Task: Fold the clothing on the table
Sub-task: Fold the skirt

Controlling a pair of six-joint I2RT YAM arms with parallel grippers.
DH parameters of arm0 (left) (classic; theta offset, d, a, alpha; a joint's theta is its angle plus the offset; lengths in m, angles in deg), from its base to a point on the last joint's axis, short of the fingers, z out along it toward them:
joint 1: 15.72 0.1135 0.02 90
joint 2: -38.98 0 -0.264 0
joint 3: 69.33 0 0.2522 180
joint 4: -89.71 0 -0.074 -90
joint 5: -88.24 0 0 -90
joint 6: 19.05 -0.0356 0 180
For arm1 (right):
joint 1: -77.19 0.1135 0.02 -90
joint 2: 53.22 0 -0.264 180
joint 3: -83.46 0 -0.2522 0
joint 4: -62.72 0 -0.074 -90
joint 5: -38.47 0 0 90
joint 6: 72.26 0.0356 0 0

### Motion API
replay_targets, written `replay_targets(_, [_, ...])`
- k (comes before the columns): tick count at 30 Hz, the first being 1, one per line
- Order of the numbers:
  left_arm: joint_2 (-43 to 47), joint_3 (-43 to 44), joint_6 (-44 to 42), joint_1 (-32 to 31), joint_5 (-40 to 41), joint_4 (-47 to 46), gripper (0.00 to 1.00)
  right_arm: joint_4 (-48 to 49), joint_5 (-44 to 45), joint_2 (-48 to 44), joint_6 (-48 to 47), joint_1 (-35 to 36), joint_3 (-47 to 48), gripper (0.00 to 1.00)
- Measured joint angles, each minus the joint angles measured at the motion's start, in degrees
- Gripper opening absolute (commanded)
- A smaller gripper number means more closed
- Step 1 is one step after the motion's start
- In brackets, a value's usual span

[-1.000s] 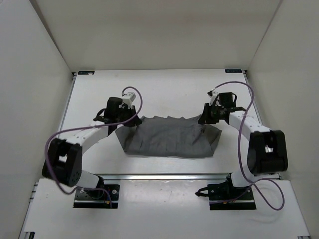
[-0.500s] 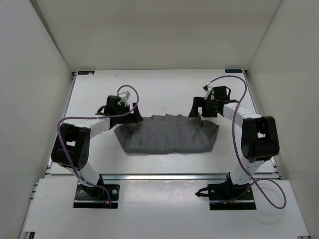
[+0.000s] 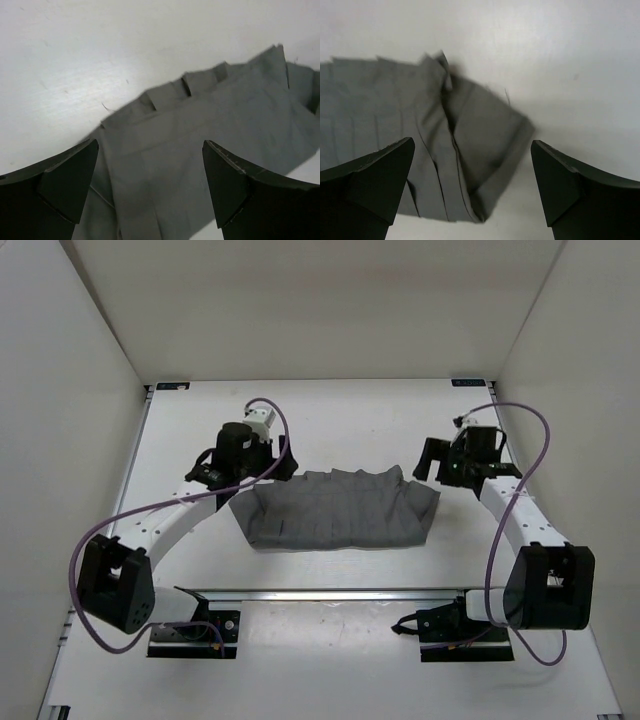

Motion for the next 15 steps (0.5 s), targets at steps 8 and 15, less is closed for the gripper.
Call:
replay_targets(8, [1.9, -8.9, 2.0, -3.1, 1.8, 5.4, 0.94, -6.7, 0.0, 0.2, 4.1, 3.8, -10.8, 0.99])
replay_targets(15, [0.1, -9.8, 2.2, -3.1, 2.8, 9.3, 0.89, -5.1, -0.7, 1.6, 6.5, 6.1, -14.3, 0.84])
